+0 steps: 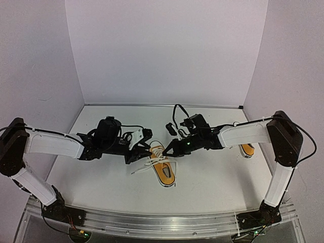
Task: Tie the shoes
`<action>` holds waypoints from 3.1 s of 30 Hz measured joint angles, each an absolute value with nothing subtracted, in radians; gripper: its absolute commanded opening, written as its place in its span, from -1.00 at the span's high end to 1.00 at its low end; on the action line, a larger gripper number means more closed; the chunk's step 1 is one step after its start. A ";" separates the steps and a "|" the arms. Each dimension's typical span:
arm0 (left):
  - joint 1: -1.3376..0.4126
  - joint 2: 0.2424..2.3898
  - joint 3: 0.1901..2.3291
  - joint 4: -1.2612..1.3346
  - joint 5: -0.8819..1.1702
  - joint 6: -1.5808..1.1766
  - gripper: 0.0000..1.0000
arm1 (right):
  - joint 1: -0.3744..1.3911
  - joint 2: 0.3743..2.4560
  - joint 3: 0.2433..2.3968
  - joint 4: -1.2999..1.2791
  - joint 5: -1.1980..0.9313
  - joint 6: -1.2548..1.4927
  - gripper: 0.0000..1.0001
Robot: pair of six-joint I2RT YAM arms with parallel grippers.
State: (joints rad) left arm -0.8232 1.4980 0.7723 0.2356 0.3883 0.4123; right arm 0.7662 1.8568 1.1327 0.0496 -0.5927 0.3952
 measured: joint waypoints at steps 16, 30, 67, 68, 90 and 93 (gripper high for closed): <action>-0.911 1.710 0.902 0.157 0.315 0.638 0.42 | 0.766 1.857 1.132 0.060 -0.596 0.418 1.00; -0.911 1.780 0.938 0.155 0.310 0.660 0.80 | 0.766 1.864 1.132 0.064 -0.607 0.421 1.00; -0.905 1.780 0.894 0.309 0.233 0.352 1.00 | 0.764 1.864 1.113 0.098 -0.629 0.450 1.00; -0.902 1.784 0.894 0.323 0.232 0.337 1.00 | 0.764 1.864 1.112 0.103 -0.632 0.451 1.00; -0.851 1.945 0.787 0.830 0.389 -0.029 1.00 | 0.757 1.864 1.062 0.204 -0.709 0.530 0.53; -0.839 1.952 0.771 0.871 0.408 -0.056 1.00 | 0.758 1.857 1.045 0.220 -0.736 0.526 0.39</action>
